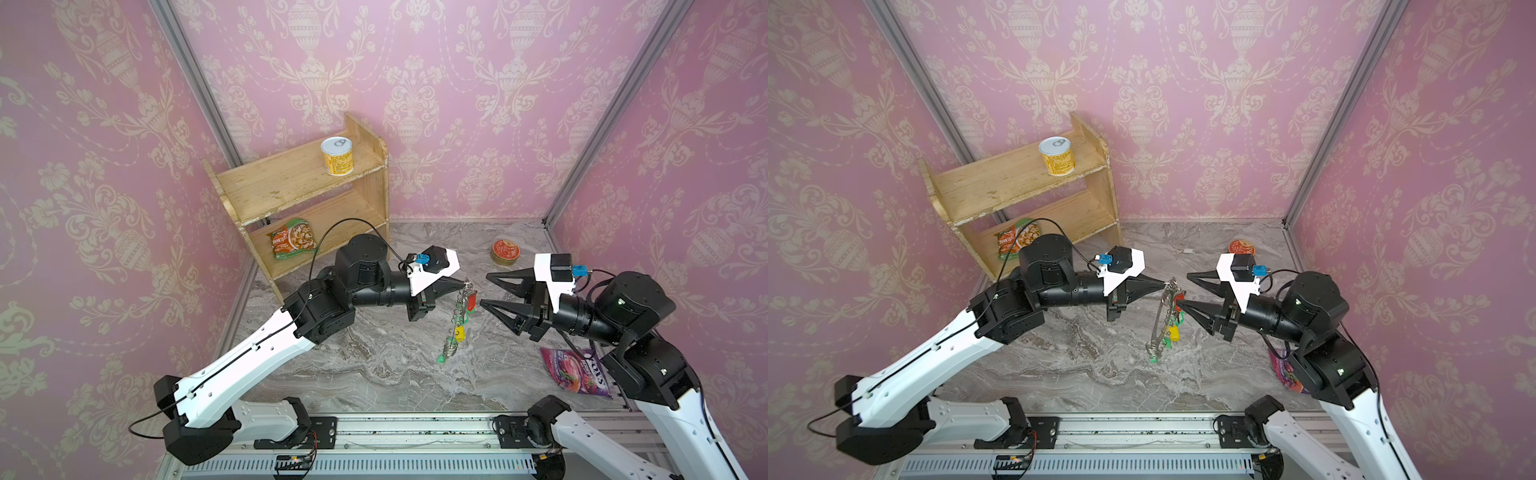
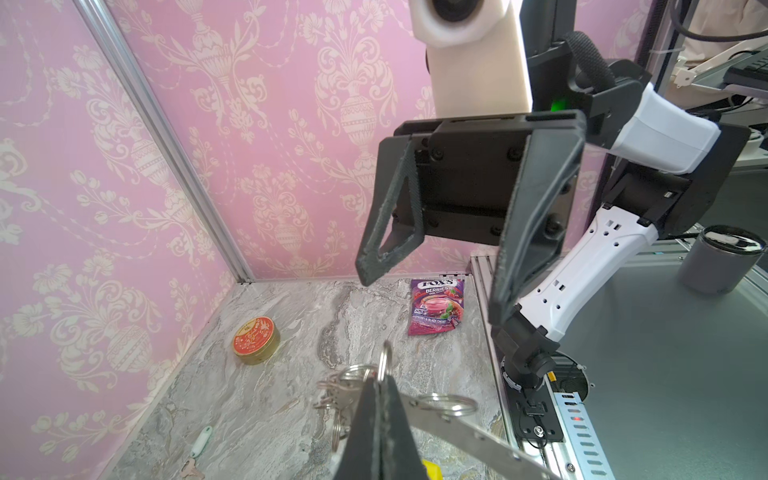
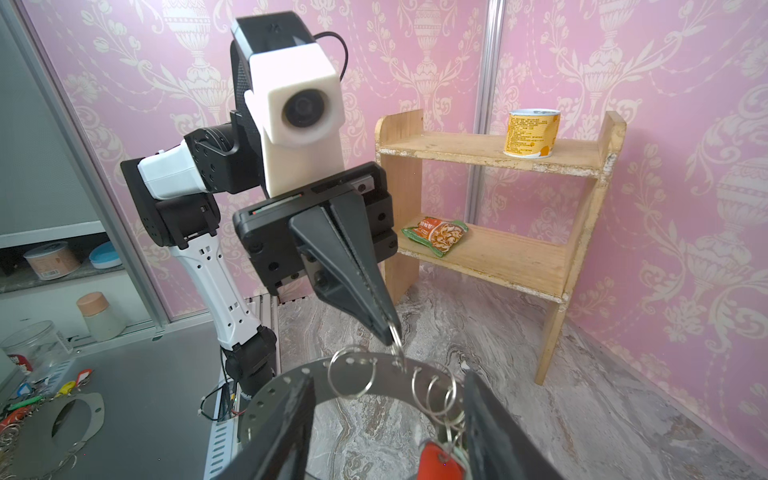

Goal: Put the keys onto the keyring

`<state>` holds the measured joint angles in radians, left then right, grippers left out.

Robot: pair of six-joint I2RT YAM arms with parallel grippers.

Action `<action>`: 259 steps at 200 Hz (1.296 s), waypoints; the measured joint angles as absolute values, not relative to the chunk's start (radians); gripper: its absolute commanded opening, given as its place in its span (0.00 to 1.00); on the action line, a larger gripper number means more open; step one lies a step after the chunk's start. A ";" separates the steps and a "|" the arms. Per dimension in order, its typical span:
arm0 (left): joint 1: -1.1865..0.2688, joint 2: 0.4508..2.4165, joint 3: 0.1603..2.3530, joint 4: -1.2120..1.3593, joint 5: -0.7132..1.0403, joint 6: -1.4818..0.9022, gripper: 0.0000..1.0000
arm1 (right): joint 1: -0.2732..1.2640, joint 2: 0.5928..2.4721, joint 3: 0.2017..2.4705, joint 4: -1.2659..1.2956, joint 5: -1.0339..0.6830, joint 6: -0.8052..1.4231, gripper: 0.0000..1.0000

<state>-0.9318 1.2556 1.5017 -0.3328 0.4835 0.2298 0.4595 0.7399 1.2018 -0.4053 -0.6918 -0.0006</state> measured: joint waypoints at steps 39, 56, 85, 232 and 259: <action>-0.932 1.256 1.502 -0.329 0.438 0.226 0.00 | 0.523 0.707 1.196 -0.459 -0.618 -0.050 0.52; -0.932 1.257 1.501 -0.329 0.429 0.221 0.00 | 0.545 0.689 1.193 -0.466 -0.583 -0.080 0.52; -0.932 1.263 1.501 -0.326 0.411 0.207 0.00 | 0.584 0.685 1.169 -0.462 -0.545 -0.133 0.49; -0.933 1.286 1.502 -0.307 0.412 0.166 0.00 | 0.625 0.693 1.100 -0.414 -0.437 -0.238 0.41; -0.933 1.286 1.502 -0.309 0.412 0.166 0.00 | 0.624 0.690 1.107 -0.434 -0.438 -0.249 0.45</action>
<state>-0.9325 1.2858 1.5017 -0.3088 0.4122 0.1661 0.6243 0.6895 1.1072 -0.4335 -0.4381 -0.2489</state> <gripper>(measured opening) 0.043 0.432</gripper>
